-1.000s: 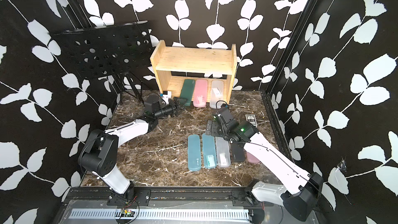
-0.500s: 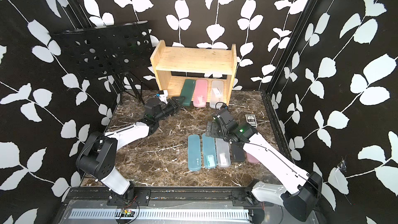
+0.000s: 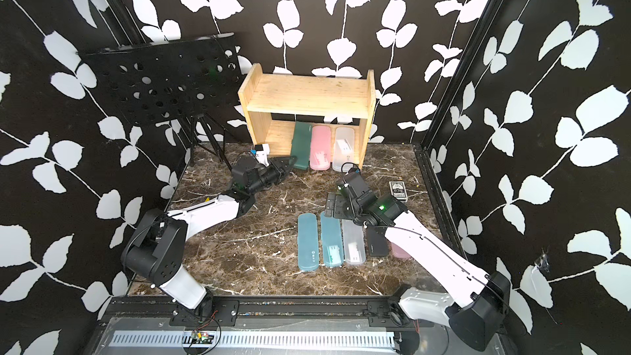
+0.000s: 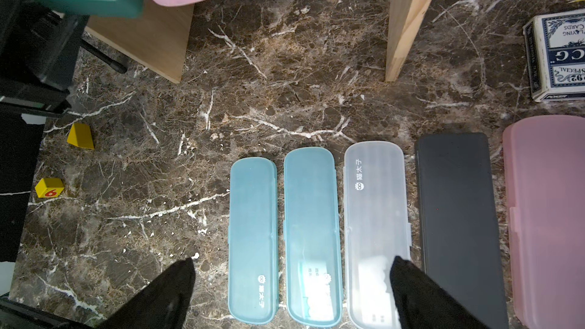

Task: Remove the pencil cases from the shelf
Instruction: Pick up the pencil case from the shelf.

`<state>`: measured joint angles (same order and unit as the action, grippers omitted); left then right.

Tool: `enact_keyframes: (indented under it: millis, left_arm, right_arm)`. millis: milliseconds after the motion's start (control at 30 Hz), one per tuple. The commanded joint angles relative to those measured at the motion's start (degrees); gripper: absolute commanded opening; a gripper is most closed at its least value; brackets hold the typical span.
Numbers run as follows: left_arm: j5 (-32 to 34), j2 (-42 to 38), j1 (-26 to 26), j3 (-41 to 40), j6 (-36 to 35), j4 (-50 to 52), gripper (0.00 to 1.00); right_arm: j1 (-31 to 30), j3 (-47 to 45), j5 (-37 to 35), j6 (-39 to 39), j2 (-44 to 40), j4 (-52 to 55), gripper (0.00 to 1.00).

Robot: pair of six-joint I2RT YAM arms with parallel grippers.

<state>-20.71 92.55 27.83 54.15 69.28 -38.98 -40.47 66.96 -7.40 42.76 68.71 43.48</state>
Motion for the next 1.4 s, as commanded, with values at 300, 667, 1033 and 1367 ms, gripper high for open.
enact_keyframes:
  millis: [300, 667, 1033, 1367]
  left_arm:
    - [4.7, -28.0, 1.2, -13.3, -34.8, 13.8, 0.00]
    - [7.5, -48.3, 1.9, -22.0, -41.2, 22.5, 0.00]
    - [8.1, -55.8, 1.9, -22.5, -42.0, 29.5, 0.00]
    - [8.7, -58.1, 1.8, -23.1, -42.3, 31.6, 0.00]
  right_arm:
    - [-5.7, 5.8, 3.6, 0.7, -0.1, -11.4, 0.99]
    - [-12.5, 19.8, 7.0, 5.4, 13.7, -25.3, 0.99]
    - [-14.4, 30.3, 8.2, 6.9, 26.1, -26.7, 0.99]
    - [-15.0, 33.3, 7.9, 7.4, 29.8, -25.6, 0.95]
